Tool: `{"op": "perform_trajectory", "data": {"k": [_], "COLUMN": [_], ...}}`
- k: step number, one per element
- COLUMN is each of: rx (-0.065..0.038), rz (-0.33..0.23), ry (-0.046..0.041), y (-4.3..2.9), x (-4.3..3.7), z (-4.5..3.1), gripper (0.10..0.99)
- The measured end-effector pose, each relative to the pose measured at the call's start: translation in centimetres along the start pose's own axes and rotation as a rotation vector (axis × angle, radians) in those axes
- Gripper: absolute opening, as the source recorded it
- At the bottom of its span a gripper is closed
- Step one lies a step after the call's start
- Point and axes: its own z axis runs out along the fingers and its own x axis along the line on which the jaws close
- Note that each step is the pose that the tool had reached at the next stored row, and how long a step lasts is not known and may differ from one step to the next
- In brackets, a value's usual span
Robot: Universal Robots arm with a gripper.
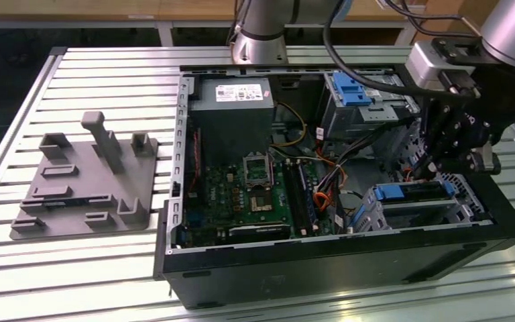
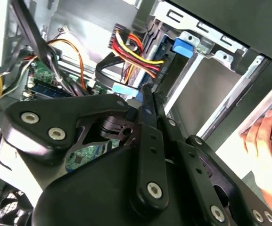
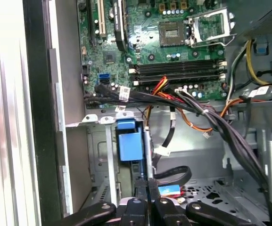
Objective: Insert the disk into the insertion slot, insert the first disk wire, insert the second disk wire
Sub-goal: 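Insert the second disk wire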
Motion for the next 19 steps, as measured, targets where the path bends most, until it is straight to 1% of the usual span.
{"op": "perform_trajectory", "data": {"k": [3, 5, 9, 11, 12, 15, 19], "rx": [0.0, 0.0, 0.0, -0.001, -0.001, -0.004, -0.007], "rz": [-0.001, -0.003, -0.006, -0.008, -0.011, -0.024, -0.039], "ry": [0.0001, 0.0002, 0.0002, 0.0003, 0.0, -0.0036, -0.0044], "y": [0.07, 0.09, 0.09, 0.09, 0.09, 0.09, 0.17], "x": [-0.62, -0.77, -0.78, -0.78, -0.78, -0.78, -0.78], "z": [-0.08, -0.09, -0.09, -0.09, -0.09, -0.12, -0.27], "gripper": [0.141, 0.141, 0.141, 0.157, 0.22, 0.22, 0.22]}}
